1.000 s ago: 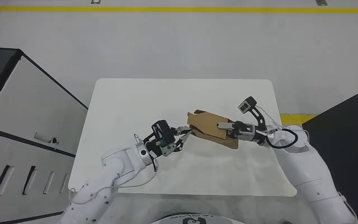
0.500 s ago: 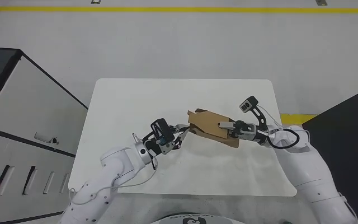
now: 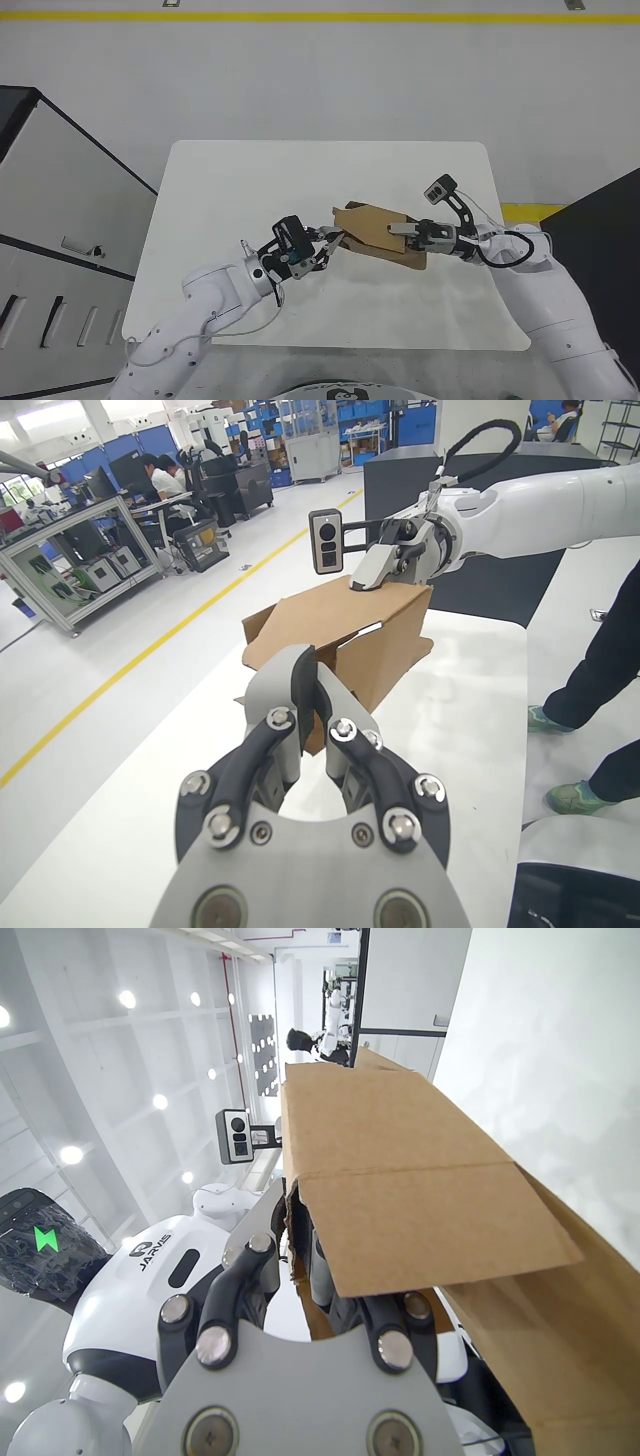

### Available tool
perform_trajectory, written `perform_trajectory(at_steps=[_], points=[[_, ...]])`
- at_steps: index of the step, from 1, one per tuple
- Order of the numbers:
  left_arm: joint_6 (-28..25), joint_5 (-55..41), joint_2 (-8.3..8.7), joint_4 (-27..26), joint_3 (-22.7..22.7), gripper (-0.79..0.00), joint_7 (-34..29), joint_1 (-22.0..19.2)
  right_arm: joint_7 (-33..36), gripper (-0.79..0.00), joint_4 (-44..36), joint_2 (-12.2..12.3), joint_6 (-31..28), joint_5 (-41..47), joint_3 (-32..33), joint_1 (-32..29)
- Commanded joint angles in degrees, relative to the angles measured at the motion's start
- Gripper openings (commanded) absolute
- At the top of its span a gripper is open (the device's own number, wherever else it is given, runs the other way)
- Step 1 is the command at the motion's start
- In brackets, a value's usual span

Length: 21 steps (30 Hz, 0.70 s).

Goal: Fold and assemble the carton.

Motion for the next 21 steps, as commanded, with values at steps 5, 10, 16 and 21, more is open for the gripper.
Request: perform_trajectory(at_steps=[5, 10, 16, 21], points=[[-1.1, 1.2, 0.14, -0.5, 0.2, -0.785, 0.2, 0.2, -1.3, -0.785, -0.1, -0.1, -0.4, -0.2, 0.2, -0.2], [-1.6, 1.8, 0.24, -1.1, 0.4, -0.785, 0.4, 0.5, -2.5, -0.785, -0.5, -0.1, -0.2, -0.2, 0.5, -0.6], [-2.0, 2.3, 0.28, -1.3, 0.8, -0.785, 0.5, 0.5, -3.5, -0.785, -0.7, -0.1, 0.0, -0.1, 0.7, -0.9], [-2.7, 3.0, 0.18, -1.5, 2.2, -0.785, 0.5, -0.1, -4.1, -0.785, -0.8, -0.2, 0.2, -0.1, 0.8, -0.9]])
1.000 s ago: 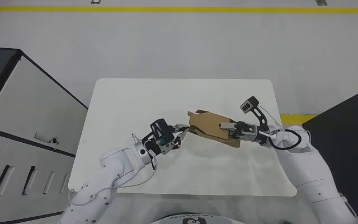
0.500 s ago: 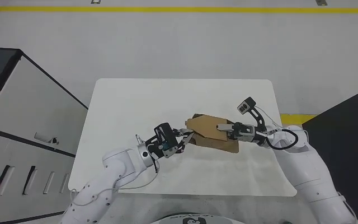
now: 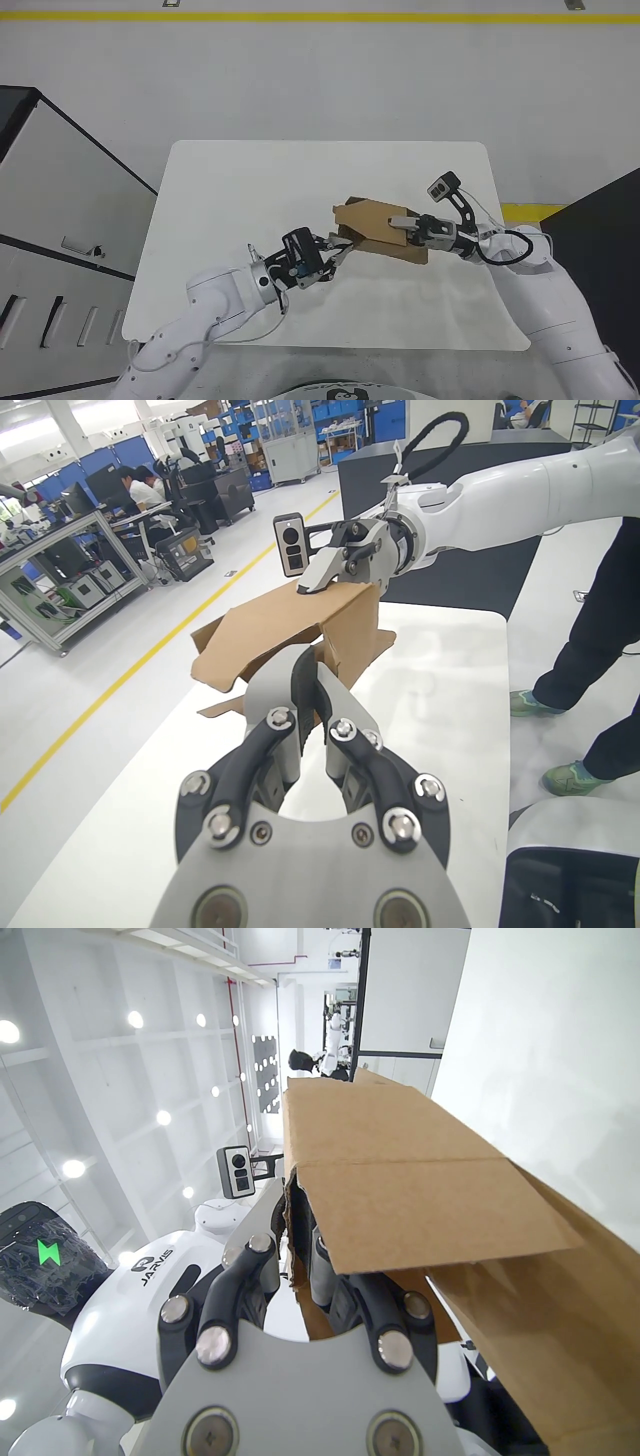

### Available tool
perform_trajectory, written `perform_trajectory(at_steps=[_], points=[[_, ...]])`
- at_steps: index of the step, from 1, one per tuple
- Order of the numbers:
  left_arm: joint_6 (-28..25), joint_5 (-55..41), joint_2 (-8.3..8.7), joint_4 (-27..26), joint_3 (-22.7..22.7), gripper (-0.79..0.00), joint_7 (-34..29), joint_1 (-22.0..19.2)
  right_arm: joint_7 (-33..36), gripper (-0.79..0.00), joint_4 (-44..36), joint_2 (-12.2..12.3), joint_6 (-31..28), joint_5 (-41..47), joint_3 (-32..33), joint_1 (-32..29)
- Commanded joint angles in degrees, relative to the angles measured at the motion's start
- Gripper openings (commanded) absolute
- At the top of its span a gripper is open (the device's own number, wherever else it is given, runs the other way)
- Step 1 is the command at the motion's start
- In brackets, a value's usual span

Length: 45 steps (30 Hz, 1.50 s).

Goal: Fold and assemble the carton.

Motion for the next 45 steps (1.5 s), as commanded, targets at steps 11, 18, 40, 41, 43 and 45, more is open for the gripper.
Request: perform_trajectory(at_steps=[11, 18, 40, 41, 43, 45], points=[[0.4, 0.8, -0.41, 0.7, 3.1, -0.785, 0.0, -1.7, -0.8, -0.785, -0.6, -0.2, 0.2, 0.0, -0.4, -0.2], [1.1, 1.2, -0.53, 1.1, 3.9, -0.785, -0.1, -2.2, -1.0, -0.785, -0.6, -0.4, 0.3, 0.1, -0.8, -0.2], [1.2, 1.3, -0.42, -0.4, 4.6, -0.785, -0.9, -1.8, -4.5, -0.785, -1.1, -0.6, -0.8, 1.5, 0.7, -1.6], [1.2, 1.3, -0.44, -0.4, 4.8, -0.785, -0.9, -1.9, -4.6, -0.785, -1.1, -0.6, -0.7, 1.6, 0.7, -1.6], [1.1, 1.6, -0.49, -0.3, 5.3, -0.785, -1.1, -2.0, -4.8, -0.785, -1.2, -0.7, -0.6, 1.4, 0.7, -1.6], [1.1, 1.9, -0.55, -0.3, 5.8, -0.785, -1.3, -2.2, -4.7, -0.785, -1.4, -0.7, -0.5, 1.5, 0.6, -1.6]])
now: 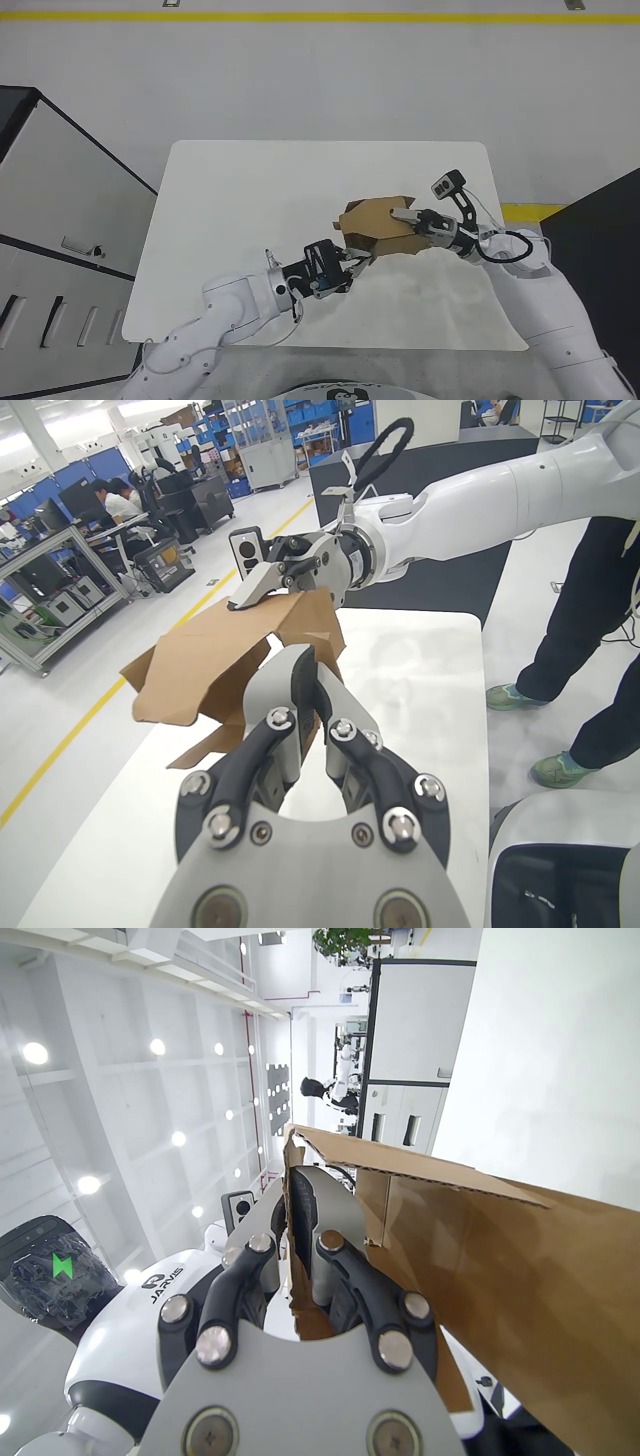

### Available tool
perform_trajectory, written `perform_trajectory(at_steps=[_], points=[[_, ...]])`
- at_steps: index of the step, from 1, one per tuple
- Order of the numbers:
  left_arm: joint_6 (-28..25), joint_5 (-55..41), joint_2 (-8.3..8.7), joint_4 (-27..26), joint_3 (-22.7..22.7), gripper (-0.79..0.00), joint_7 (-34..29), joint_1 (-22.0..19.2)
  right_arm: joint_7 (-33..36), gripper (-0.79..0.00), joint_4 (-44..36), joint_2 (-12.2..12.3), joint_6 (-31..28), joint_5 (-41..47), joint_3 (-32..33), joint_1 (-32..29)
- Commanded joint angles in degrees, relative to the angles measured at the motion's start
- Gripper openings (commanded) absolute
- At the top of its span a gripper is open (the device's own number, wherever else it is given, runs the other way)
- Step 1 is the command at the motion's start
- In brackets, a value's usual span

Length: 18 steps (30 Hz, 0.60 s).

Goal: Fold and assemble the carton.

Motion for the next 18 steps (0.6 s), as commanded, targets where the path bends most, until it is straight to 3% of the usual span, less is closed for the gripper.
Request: perform_trajectory(at_steps=[1, 18], points=[[0.2, 0.4, -0.05, 0.1, 0.4, -0.785, -0.2, -0.2, 0.2, -0.785, -0.1, 0.0, 0.2, 0.0, -0.1, 0.0], [3.7, 2.4, -0.26, 0.7, 1.2, -0.785, -1.1, -0.4, 1.8, -0.785, 0.4, -0.4, 0.6, 0.9, -0.8, 0.0]])
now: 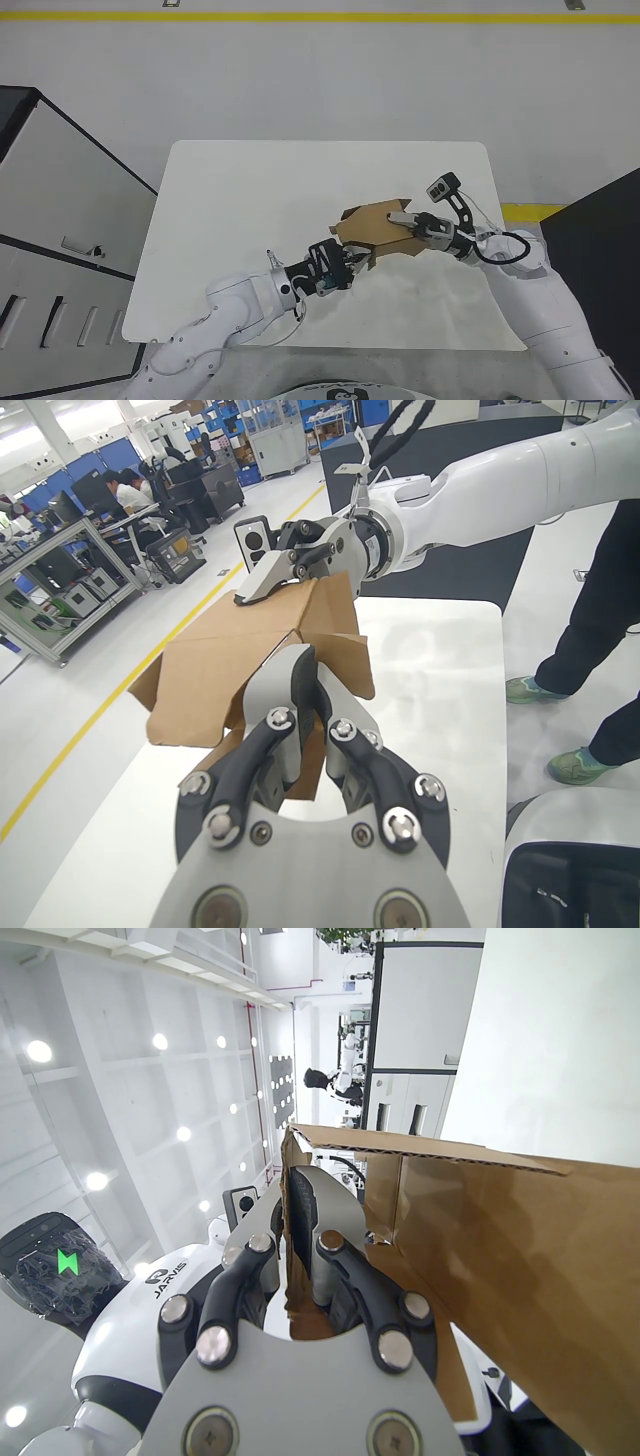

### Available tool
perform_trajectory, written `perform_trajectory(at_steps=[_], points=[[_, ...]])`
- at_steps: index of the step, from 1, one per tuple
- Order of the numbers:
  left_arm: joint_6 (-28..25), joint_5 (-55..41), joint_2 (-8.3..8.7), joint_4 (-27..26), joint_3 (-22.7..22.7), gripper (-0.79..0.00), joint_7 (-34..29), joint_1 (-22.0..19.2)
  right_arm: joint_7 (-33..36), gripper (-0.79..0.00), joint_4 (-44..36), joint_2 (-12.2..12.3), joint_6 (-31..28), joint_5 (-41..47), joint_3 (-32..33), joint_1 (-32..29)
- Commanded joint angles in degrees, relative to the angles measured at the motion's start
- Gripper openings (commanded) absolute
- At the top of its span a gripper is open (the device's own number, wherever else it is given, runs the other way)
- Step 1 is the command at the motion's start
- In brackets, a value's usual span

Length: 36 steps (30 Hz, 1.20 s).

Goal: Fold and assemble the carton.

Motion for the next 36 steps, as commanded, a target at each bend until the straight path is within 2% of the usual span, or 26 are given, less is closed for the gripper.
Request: perform_trajectory(at_steps=[1, 11, 16, 36], points=[[0.1, 0.1, -0.02, 0.1, 0.1, -0.785, 0.0, 0.0, 0.2, -0.785, 0.0, 0.0, 0.0, 0.1, 0.0, -0.1], [1.4, -4.0, 0.19, 1.0, -2.6, -0.785, 0.6, 1.2, 3.5, -0.785, 0.6, 0.0, -1.5, 2.7, 1.6, -0.5], [1.8, -4.8, 0.31, 0.8, -3.8, -0.785, 0.6, 1.6, 5.3, -0.785, 0.6, 0.1, -2.1, 0.8, 1.7, -0.2], [2.4, -0.8, 0.4, -1.1, -3.6, -0.785, 0.0, 1.8, 0.4, -0.785, -2.1, 0.5, -0.4, -11.2, 0.8, -0.4]])
